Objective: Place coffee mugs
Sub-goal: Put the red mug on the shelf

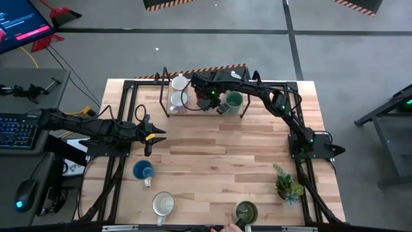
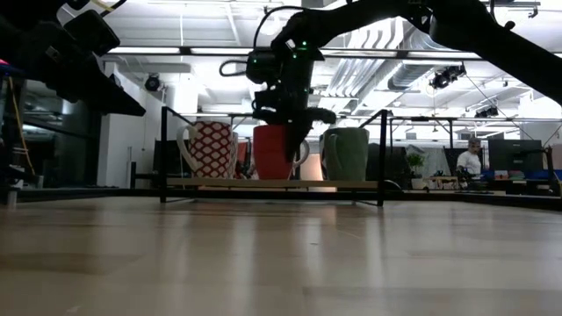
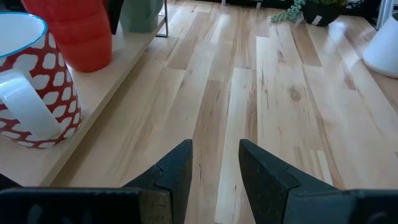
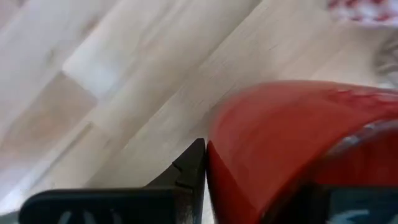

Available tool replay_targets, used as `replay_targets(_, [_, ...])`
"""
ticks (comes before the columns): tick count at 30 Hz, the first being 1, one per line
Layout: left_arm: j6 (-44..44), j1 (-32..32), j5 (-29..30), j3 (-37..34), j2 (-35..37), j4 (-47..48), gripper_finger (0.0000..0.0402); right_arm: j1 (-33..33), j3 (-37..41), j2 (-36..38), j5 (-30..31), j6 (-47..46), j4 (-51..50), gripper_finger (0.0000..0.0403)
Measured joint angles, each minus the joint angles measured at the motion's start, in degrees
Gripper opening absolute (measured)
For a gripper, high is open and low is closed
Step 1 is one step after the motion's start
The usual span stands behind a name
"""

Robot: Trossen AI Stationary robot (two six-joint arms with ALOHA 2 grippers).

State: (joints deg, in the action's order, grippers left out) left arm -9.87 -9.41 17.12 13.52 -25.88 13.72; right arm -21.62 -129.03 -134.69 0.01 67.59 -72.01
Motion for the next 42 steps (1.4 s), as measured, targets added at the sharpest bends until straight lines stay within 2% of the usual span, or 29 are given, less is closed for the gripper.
replay_targets(9, [0.0, 0.0, 0.0, 0.0, 0.01, 0.01, 0.0122, 0.23, -5.86, 0.53, -4.74, -4.61, -2.08, 0.0067])
replay_targets(30, [-0.39, 0.0, -0.02, 0.0, 0.01, 0.17, 0.0122, 0.91, -5.95, 1.24, -2.56, -5.91, -2.72, 0.0067])
replay_targets(42, [-0.46, 0.0, -0.02, 0.0, 0.0, 0.22, 0.0122, 1.42, -5.97, 5.06, -2.43, -6.1, -1.43, 0.0067])
